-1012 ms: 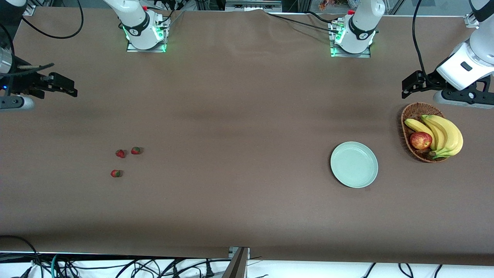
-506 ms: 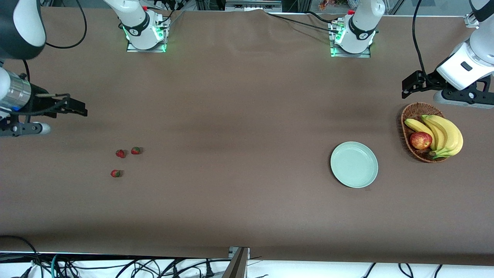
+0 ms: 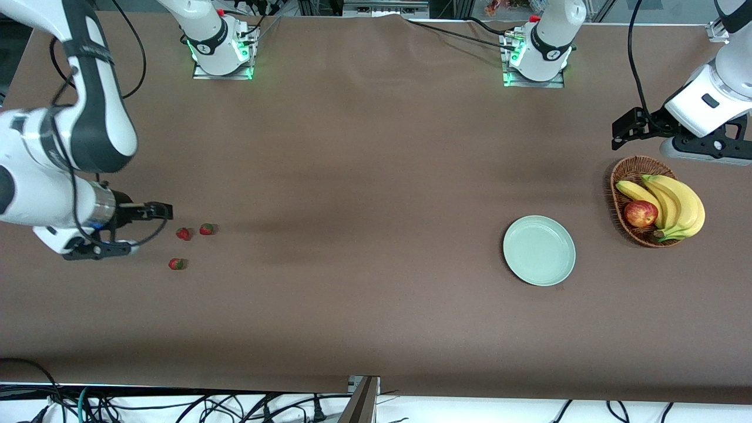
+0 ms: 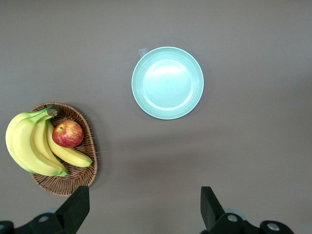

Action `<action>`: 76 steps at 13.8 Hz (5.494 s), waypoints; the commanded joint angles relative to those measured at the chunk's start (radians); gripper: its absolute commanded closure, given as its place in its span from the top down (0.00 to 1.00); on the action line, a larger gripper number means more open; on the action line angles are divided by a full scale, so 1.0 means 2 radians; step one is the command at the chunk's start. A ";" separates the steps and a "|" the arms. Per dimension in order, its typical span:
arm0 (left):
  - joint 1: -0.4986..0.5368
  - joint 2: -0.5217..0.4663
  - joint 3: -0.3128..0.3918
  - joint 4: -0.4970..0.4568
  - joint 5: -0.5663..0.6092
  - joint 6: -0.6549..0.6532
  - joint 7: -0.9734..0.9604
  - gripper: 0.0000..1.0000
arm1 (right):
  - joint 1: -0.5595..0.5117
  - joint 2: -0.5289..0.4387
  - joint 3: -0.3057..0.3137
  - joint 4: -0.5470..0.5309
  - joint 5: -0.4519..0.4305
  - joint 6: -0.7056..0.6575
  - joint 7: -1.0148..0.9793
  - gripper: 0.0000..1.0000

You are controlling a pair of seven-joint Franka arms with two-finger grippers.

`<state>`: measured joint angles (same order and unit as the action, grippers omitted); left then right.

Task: Collect all strawberries into plate
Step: 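Reach the right gripper down to the strawberries and grasp one, then carry the strawberry to mid-table and release it with the right gripper, then grasp the strawberry with the left gripper while the right gripper grasps another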

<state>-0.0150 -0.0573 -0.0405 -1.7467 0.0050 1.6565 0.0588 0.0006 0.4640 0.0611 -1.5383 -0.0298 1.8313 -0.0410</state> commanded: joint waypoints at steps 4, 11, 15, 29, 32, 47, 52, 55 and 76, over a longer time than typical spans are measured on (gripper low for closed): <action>0.004 0.006 -0.003 0.015 -0.006 -0.011 0.005 1.00 | 0.007 0.056 0.002 -0.051 -0.005 0.122 0.007 1.00; 0.004 0.006 -0.003 0.015 -0.006 -0.011 0.006 1.00 | 0.007 0.063 0.002 -0.143 -0.005 0.246 0.007 1.00; 0.004 0.006 -0.003 0.015 -0.006 -0.011 0.006 1.00 | 0.007 0.062 0.002 -0.162 -0.005 0.248 0.007 1.00; 0.004 0.006 -0.003 0.014 -0.006 -0.012 0.006 1.00 | 0.007 0.062 0.002 -0.169 -0.004 0.246 0.007 0.06; 0.004 0.006 -0.003 0.014 -0.006 -0.012 0.005 1.00 | 0.017 0.061 0.017 -0.140 0.013 0.245 0.007 0.06; 0.004 0.006 -0.003 0.014 -0.007 -0.013 0.005 1.00 | 0.349 0.236 0.019 0.118 0.053 0.329 0.492 0.07; 0.004 0.007 -0.003 0.014 -0.007 -0.013 0.006 1.00 | 0.361 0.240 0.019 0.117 0.052 0.328 0.498 0.40; 0.004 0.007 -0.003 0.014 -0.007 -0.013 0.006 1.00 | 0.355 0.231 0.015 0.119 0.051 0.324 0.492 1.00; -0.128 0.243 -0.079 0.001 -0.072 0.198 -0.037 1.00 | 0.083 0.129 -0.108 0.067 0.050 0.009 -0.010 1.00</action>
<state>-0.2012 0.3773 -0.1906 -1.7783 -0.1256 1.9634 0.0352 0.1864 0.7381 -0.1618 -1.3710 0.0704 1.8391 -0.0179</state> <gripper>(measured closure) 0.000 0.000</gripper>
